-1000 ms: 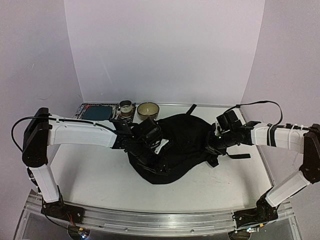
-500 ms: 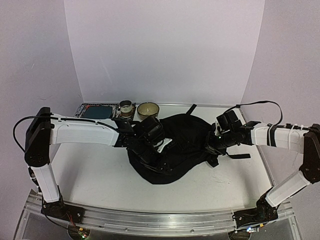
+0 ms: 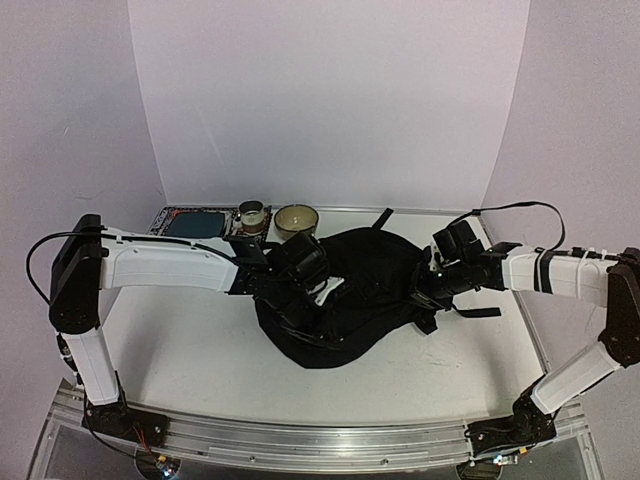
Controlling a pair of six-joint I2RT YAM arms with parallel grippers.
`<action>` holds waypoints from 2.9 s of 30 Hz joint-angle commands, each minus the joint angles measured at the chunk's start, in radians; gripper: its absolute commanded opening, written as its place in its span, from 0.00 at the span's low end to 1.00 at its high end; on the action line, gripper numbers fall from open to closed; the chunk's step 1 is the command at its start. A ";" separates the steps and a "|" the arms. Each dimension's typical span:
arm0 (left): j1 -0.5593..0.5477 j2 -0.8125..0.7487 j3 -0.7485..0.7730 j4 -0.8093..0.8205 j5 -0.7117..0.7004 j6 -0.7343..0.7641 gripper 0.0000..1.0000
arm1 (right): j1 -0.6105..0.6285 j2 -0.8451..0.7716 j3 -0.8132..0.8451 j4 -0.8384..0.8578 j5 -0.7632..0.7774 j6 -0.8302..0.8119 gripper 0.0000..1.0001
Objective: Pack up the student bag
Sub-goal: Hold the largest pocket of the student bag, then zip the largest pocket of the bag in the student bag.
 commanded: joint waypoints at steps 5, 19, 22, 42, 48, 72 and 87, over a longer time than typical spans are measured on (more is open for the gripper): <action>0.011 -0.123 -0.041 -0.054 -0.106 0.001 0.00 | -0.004 -0.022 0.054 -0.086 0.055 -0.093 0.00; 0.072 -0.353 -0.220 -0.273 -0.316 -0.011 0.00 | -0.130 -0.065 0.102 -0.252 0.151 -0.219 0.01; 0.072 -0.324 -0.156 -0.280 -0.292 -0.006 0.00 | -0.122 -0.075 0.120 -0.257 0.062 -0.281 0.18; 0.009 -0.144 0.212 -0.190 -0.060 0.059 0.00 | 0.464 -0.138 0.187 -0.255 0.155 -0.558 0.77; 0.009 -0.168 0.208 -0.158 -0.039 0.044 0.00 | 0.553 -0.036 0.182 -0.083 0.103 -0.603 0.78; 0.115 -0.310 0.039 -0.102 -0.098 0.006 0.00 | 0.561 -0.251 -0.052 -0.067 0.396 -0.608 0.00; 0.358 -0.288 -0.081 -0.211 -0.318 0.081 0.00 | 0.559 -0.595 -0.160 -0.245 0.565 -0.527 0.00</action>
